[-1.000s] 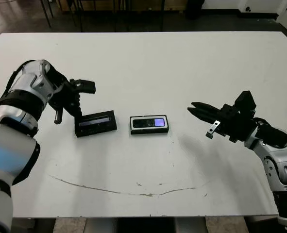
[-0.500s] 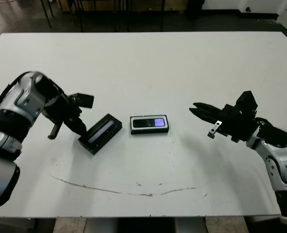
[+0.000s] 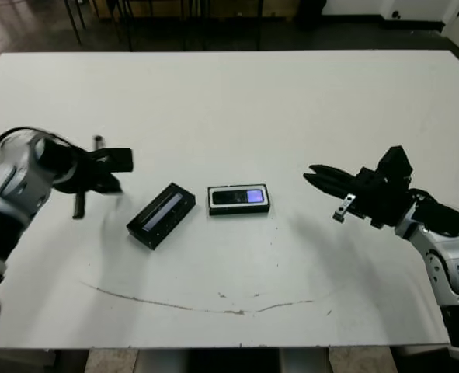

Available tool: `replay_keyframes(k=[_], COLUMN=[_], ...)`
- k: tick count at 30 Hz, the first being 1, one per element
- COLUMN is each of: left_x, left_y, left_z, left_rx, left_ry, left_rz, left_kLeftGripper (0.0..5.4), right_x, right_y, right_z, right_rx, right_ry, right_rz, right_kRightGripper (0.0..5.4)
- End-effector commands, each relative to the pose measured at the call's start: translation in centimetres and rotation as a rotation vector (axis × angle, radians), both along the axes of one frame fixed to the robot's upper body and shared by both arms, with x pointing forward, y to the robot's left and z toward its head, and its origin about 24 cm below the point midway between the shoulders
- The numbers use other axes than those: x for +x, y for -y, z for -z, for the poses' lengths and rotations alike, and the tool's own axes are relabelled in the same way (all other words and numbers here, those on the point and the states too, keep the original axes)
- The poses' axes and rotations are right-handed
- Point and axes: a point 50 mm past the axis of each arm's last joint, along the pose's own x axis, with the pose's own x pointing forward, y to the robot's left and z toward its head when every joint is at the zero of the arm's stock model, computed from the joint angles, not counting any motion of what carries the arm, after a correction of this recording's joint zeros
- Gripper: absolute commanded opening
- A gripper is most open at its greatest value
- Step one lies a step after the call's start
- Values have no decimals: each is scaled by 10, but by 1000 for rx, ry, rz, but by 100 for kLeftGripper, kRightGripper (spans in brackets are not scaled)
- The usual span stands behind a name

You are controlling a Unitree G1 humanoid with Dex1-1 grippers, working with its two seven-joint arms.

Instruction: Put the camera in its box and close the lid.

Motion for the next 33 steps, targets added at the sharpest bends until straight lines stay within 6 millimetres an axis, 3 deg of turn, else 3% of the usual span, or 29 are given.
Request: replay_keyframes(k=[1,4,11,17,25,33], left_x=[-18,-36,-81,-96,-100,-103], left_y=[-15,-17,-1,17,40,54], left_z=[2,-6,-39,-39,0,28], left_rx=[-76,-215,-529,-823,-1210,-1243], left_ry=[112,229,404,394,227,92], left_rz=[-113,-139,-90,-56,-86,-160], left_kLeftGripper=[0,0,0,21,201,390], right_x=[-5,-6,-6,-5,-6,-8], right_y=[4,4,5,4,5,6], right_z=[6,7,10,11,12,11], right_rx=[9,18,24,35,33,10], right_ry=[-16,-10,-10,0,0,-2], right_rz=[-1,-4,-23,-36,-32,-29], right_kRightGripper=[2,2,2,0,0,0])
